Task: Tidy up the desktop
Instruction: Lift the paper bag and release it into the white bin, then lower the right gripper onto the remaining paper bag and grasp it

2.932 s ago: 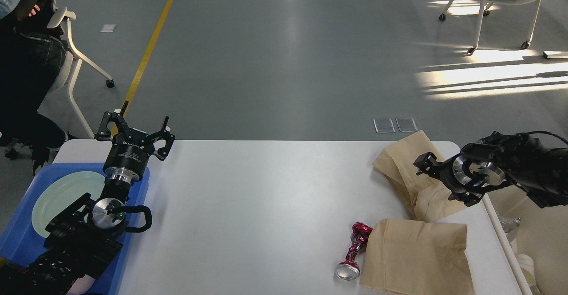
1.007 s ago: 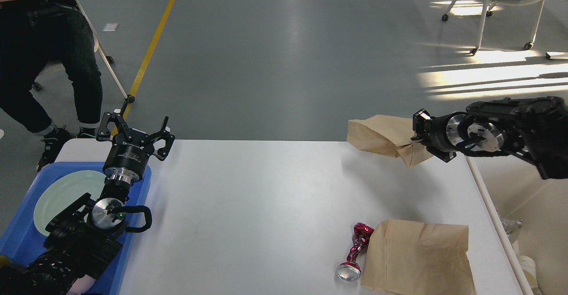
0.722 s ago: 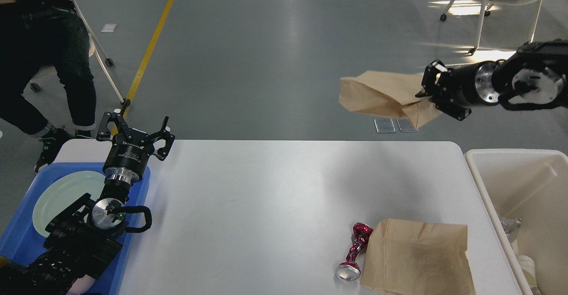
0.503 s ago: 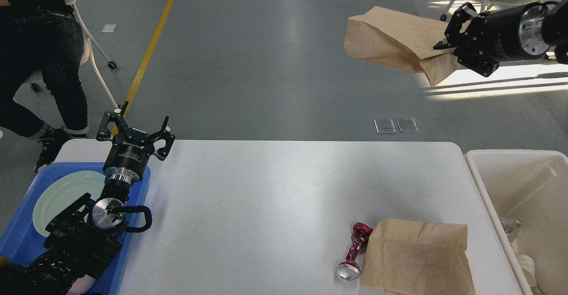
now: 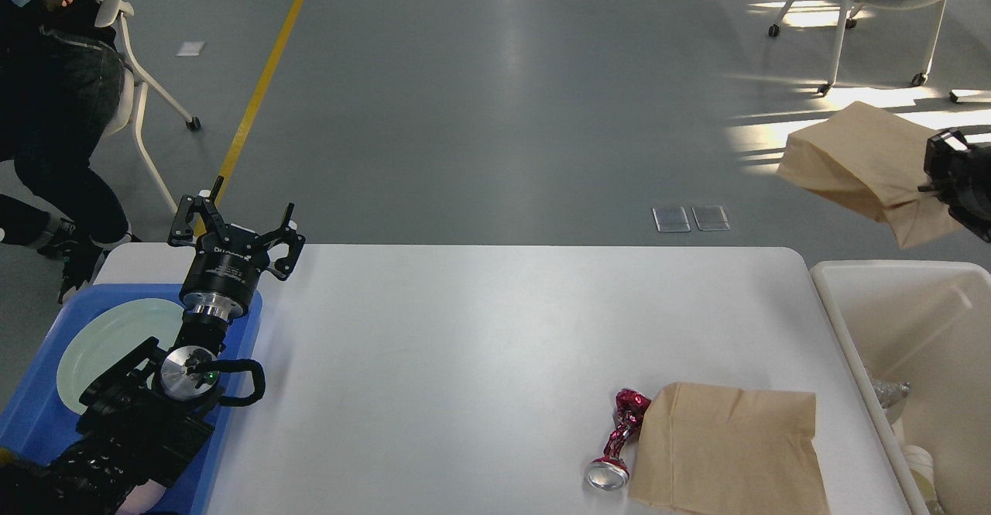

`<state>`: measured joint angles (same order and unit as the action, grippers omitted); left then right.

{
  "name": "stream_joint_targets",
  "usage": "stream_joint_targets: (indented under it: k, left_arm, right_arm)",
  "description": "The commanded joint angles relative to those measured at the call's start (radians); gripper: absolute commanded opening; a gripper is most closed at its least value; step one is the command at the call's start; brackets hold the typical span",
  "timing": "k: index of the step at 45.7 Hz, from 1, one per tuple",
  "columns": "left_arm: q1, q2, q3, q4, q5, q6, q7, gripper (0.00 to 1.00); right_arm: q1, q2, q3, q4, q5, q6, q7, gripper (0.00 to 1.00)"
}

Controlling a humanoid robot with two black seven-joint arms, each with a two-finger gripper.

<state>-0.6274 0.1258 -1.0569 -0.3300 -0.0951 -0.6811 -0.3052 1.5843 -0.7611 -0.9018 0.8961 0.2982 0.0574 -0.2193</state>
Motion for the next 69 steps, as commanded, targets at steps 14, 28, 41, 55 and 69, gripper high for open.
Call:
stream_joint_targets:
  k: [14,28,41,55,69]
  left_arm:
    - [0.000,0.000,0.000,-0.001,0.000,0.000,0.000,0.96]
    - [0.000,0.000,0.000,0.000,0.000,0.000,0.000,0.96]
    - [0.000,0.000,0.000,-0.001,0.000,0.000,0.000,0.96]
    - [0.000,0.000,0.000,0.000,0.000,0.000,0.000,0.96]
    - [0.000,0.000,0.000,0.000,0.000,0.000,0.000,0.96]
  right_arm:
    - [-0.582,0.054,0.152,-0.345,0.009,-0.114,0.000,0.13]
    - [-0.649,0.083,0.153,-0.385,-0.002,-0.100,0.001,1.00]
    - [-0.498,0.141,0.087,-0.300,0.006,-0.093,0.000,1.00]
    - [-0.081,0.322,-0.287,-0.098,0.006,0.018,0.001,1.00]
    - [0.282,0.459,-0.263,0.081,0.006,0.516,0.006,1.00]
